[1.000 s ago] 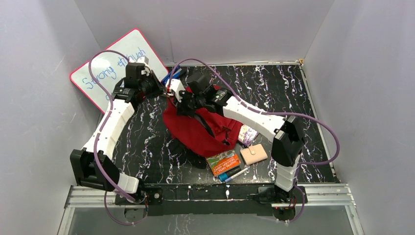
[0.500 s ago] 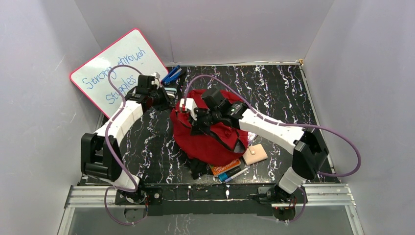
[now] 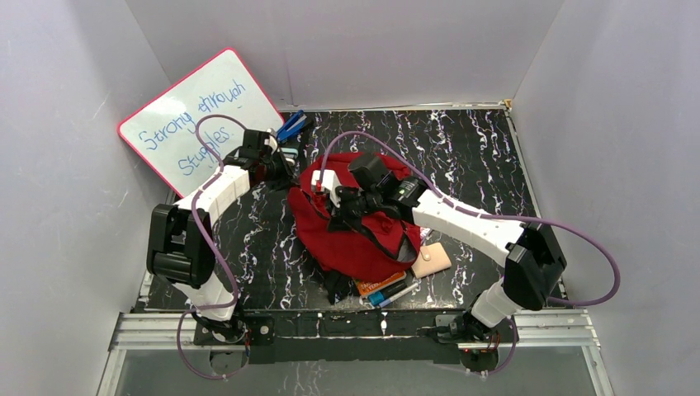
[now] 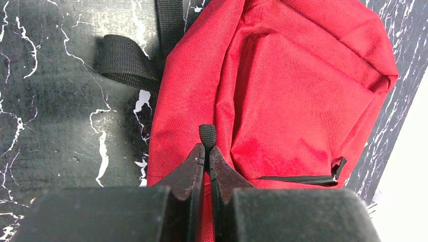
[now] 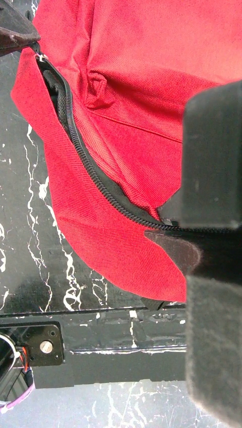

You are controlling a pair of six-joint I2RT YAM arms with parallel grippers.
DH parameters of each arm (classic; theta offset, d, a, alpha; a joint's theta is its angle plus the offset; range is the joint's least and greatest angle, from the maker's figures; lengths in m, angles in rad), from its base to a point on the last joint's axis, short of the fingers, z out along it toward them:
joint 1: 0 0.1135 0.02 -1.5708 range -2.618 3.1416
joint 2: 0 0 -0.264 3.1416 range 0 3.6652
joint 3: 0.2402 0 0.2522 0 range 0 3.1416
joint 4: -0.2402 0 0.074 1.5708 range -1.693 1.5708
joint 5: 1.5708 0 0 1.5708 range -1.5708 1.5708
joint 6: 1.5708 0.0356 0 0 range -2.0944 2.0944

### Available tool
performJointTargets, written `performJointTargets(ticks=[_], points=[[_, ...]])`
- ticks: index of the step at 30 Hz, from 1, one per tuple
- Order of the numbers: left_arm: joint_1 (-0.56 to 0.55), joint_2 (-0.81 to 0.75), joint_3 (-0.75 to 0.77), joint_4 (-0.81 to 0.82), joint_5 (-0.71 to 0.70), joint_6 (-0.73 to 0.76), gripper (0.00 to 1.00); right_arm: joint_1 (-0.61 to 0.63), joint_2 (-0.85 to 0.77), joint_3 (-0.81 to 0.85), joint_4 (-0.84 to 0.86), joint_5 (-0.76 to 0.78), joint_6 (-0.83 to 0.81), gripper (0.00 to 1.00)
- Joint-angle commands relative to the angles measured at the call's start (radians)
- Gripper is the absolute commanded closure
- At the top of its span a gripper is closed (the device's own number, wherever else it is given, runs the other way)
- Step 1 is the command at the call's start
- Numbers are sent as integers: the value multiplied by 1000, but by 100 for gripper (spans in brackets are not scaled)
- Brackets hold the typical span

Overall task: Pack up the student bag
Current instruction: Unzip the student bag at the center of the board.

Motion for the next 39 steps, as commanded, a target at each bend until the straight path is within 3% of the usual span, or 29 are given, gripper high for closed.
performJointTargets(ticks=[1,7,16,25,28,31,36,39], points=[[28,2,29,73,-190,27,100,18,-73,-13,-76,-129,16,100],[30,8,50,-22,-290,21,100,18,-113,-43,-44,-88,30,100],[44,-74,-56,-55,-376,-8,100,19,-266,-163,104,87,85,100],[83,-46,-10,-33,-296,18,100,17,-293,-167,50,50,75,100],[83,-84,-14,15,-206,31,77,18,-269,-171,52,42,95,71],[83,-135,-1,26,-156,52,61,19,-257,-179,82,50,134,55],[83,-213,10,23,-84,97,50,19,-258,-178,107,126,188,32],[83,-246,4,14,-35,122,49,18,-262,-152,63,229,218,29]])
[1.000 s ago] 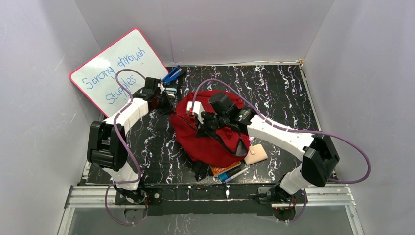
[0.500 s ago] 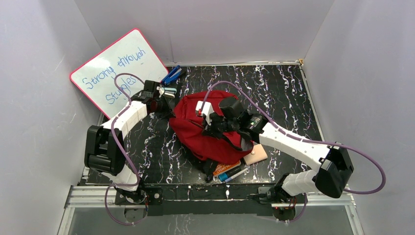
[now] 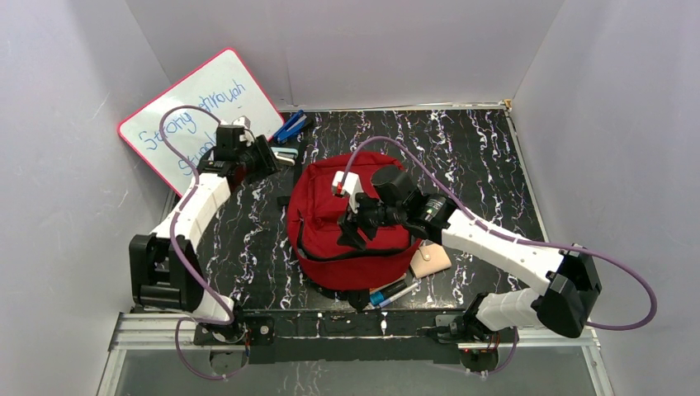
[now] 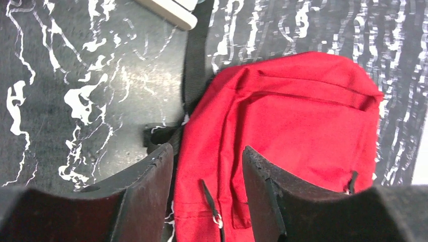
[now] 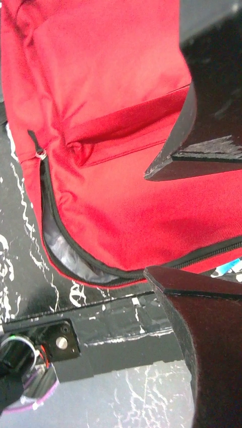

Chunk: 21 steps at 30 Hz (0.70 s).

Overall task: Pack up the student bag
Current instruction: Unzip the student bag at the center of the board.

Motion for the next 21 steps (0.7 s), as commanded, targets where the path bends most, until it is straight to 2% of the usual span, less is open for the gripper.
performJointTargets(ticks=[1,5,8,10,11,14,16,21], points=[[-5,-97,34,19,120,70,49,1,-30,41,-43,152,73,29],[-49,-113,22,48,474,176,49,1,-33,81,-182,316,126,29],[-187,-160,6,29,461,288,48,-6,-52,80,-255,518,272,24],[-273,-188,-6,21,451,345,48,-43,-64,80,-331,676,439,22],[-304,-198,-9,21,463,365,48,-66,-71,72,-368,701,506,22],[-374,-224,-12,17,547,430,45,-142,-117,0,-395,706,650,22],[-429,-231,0,0,547,467,43,-188,-157,-47,-402,712,715,22],[-569,-166,55,-124,577,592,43,-264,-258,-95,-378,700,739,22]])
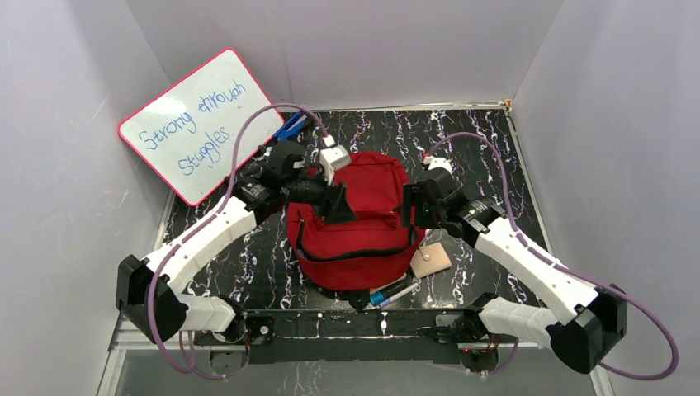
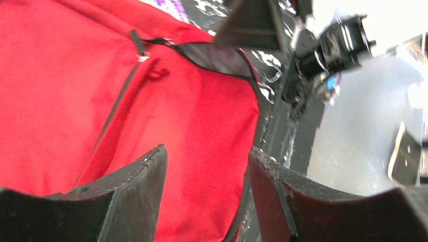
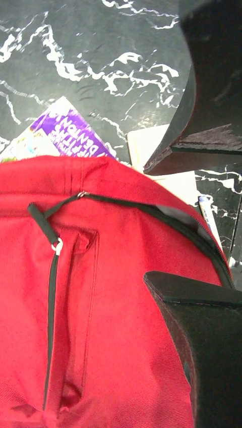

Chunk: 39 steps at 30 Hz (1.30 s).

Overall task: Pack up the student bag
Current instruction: Unzip the student bag at the center of the board.

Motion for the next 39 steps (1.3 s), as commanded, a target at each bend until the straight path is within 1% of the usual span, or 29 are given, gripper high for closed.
performJointTargets(ticks=[1,3,7,12,14,18,20,26,29,31,33,34,36,39], points=[[-115,52,64,-143,91,156,43,-37,-75,-4,-7,50,97,22],[-178,83,81,-187,73,173,42,-45,-75,7,-18,54,89,22],[-256,132,74,-215,-30,191,42,-47,-74,-6,-10,32,83,22],[-284,175,94,-238,-83,202,44,-46,-84,-32,20,-10,88,22],[-286,182,97,-239,-110,204,47,-47,-89,-37,29,-13,88,22],[-286,203,109,-239,-157,201,58,-47,-89,-34,35,-19,76,22],[-286,218,115,-238,-163,198,66,-46,-86,-34,37,-26,71,22],[-287,247,136,-246,-145,199,100,-47,-91,-41,47,-42,71,22],[-287,238,150,-246,-172,195,100,-46,-94,-48,50,-47,71,22],[-285,232,171,-237,-256,174,100,-46,-96,-48,50,-51,73,22],[-276,231,200,-222,-388,134,100,-46,-100,-44,43,-52,84,22],[-265,235,220,-220,-434,117,100,-46,-100,-39,30,-47,95,22],[-226,247,265,-215,-479,87,100,-47,-101,-23,-10,-22,139,22],[-150,263,331,-201,-492,28,100,-47,-102,-7,-82,2,245,21]])
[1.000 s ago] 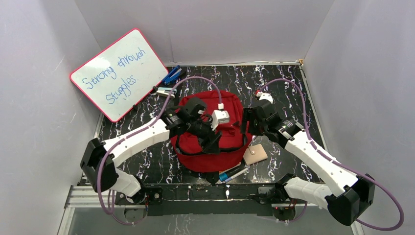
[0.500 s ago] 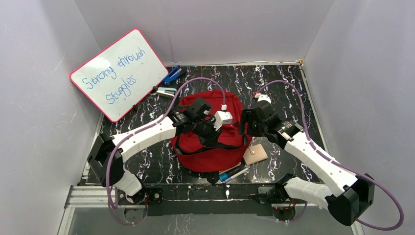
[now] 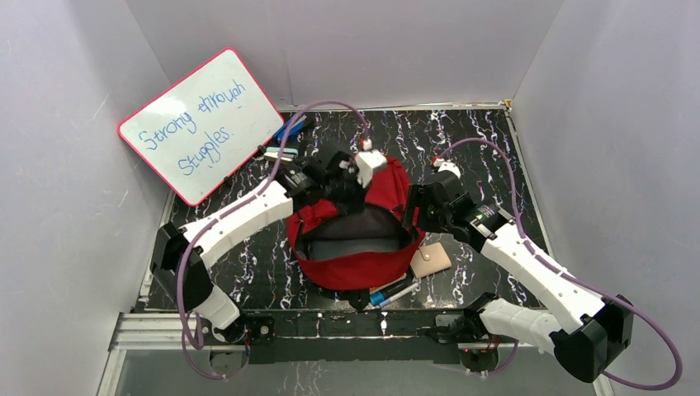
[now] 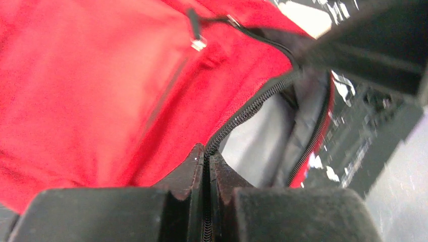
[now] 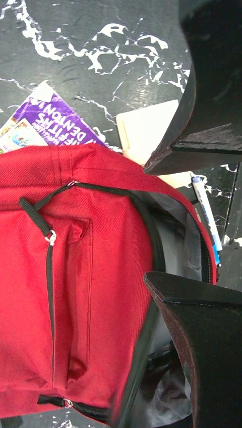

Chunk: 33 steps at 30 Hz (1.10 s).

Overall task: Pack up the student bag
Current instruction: Unzip the student bag at the center of the board, then adjust the student bag at the center of the board.

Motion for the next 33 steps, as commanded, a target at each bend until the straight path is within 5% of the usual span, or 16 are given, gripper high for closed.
performJointTargets(ticks=[1,13,18,29,33], points=[[111,10,112,43,-108,-102,100,-4,-21,36,-93,38,156,20],[178,47,206,74,-182,-141,100,-4,-9,-63,-141,-101,394,12],[184,45,218,75,-207,-152,100,-5,37,-102,-120,-118,394,18],[201,20,427,31,-325,-186,100,-4,-4,7,-25,-11,311,97],[201,31,581,-31,-349,-189,100,-4,26,182,-58,145,208,100]])
